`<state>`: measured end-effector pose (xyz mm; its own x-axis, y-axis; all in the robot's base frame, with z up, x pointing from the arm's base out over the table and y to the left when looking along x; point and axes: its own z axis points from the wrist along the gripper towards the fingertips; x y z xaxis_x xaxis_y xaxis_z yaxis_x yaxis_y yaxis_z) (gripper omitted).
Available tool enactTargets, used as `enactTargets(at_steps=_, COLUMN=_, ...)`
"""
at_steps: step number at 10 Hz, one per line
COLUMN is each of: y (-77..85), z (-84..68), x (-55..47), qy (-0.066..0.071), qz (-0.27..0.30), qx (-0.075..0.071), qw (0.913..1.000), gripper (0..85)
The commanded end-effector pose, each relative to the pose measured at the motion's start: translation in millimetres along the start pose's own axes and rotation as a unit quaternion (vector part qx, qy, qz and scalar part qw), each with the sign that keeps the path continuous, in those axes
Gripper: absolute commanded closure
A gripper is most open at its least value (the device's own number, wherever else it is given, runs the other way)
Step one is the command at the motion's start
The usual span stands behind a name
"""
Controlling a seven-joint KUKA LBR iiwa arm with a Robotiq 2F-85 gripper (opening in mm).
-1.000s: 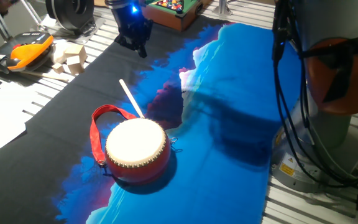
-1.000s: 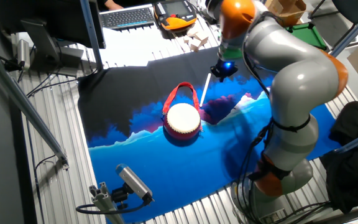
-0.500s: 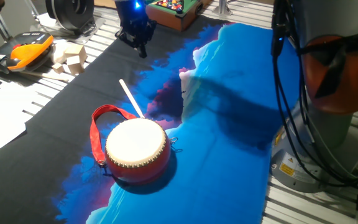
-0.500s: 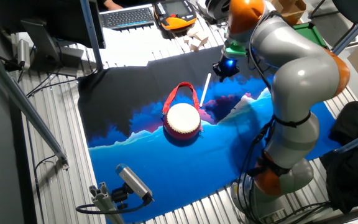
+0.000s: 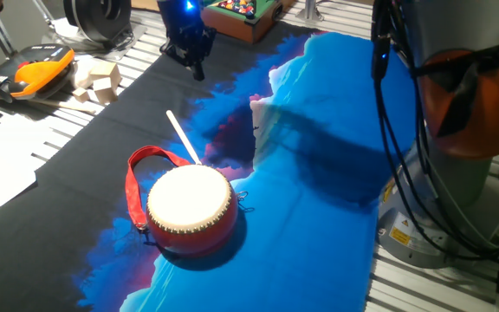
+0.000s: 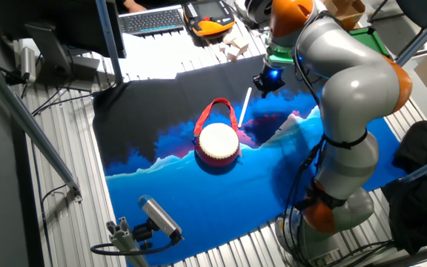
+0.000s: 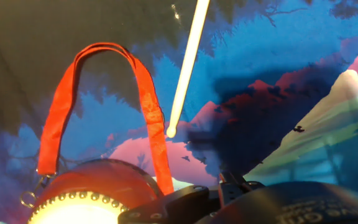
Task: Play the drum
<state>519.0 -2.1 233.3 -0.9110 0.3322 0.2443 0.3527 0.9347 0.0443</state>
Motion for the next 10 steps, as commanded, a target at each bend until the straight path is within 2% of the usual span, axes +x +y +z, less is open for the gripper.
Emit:
enactTargets(at_steps=1, y=-0.3, z=2.6, x=-11.2, qy=0.003, qz=0.001, qx=-0.002, qw=1.0000, gripper=85.0)
enactTargets(at_steps=2, y=1.6, z=7.4, x=-21.6, qy=0.003, qz=0.002, qx=-0.003, qw=1.0000, gripper=85.0)
enactTargets(at_steps=3, y=3.2, z=9.9, x=-27.8, qy=0.000, qz=-0.001, qx=0.006, qw=1.0000, gripper=85.0)
enactTargets(at_steps=6, y=2.5, z=20.9, x=-52.5, qy=0.004, qz=0.007, qx=-0.007, qw=0.9999, gripper=85.0)
enactTargets(at_steps=9, y=3.4, z=21.3, x=-52.2, qy=0.005, qz=0.010, qx=-0.008, qw=0.9999, gripper=85.0)
enactTargets(at_steps=10, y=3.4, z=21.3, x=-52.2, qy=0.001, qz=0.012, qx=-0.002, qw=0.9999, gripper=85.0)
